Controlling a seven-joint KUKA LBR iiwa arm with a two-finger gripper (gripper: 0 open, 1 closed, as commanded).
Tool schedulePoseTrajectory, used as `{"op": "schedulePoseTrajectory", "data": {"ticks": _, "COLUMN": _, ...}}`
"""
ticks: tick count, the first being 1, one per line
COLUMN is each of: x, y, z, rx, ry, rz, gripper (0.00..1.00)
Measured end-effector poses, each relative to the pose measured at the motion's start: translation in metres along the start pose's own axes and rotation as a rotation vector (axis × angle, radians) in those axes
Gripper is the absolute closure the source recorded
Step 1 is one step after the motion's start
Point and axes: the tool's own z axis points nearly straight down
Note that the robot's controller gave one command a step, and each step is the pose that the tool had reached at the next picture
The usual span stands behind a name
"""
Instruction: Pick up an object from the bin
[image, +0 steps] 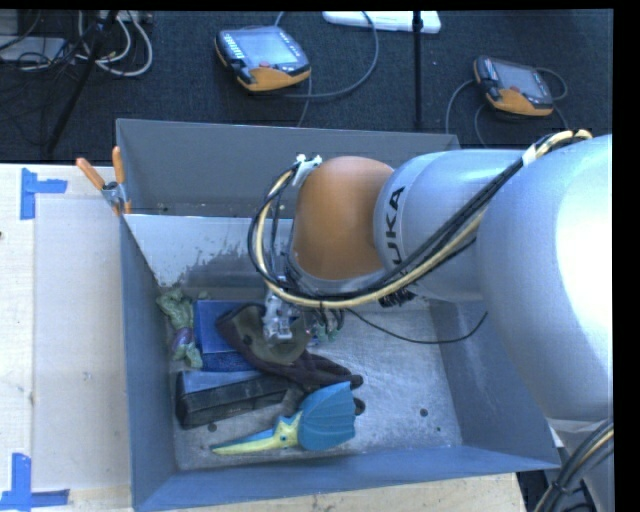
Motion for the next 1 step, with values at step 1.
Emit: {"op": "schedulePoseTrajectory", "data": {"ticks": 1, "x": 0.0000, "y": 0.0000, "z": 0.0000, "rx": 0.000, "ry": 0.000, "rz": 0.000, "gripper": 1.00}}
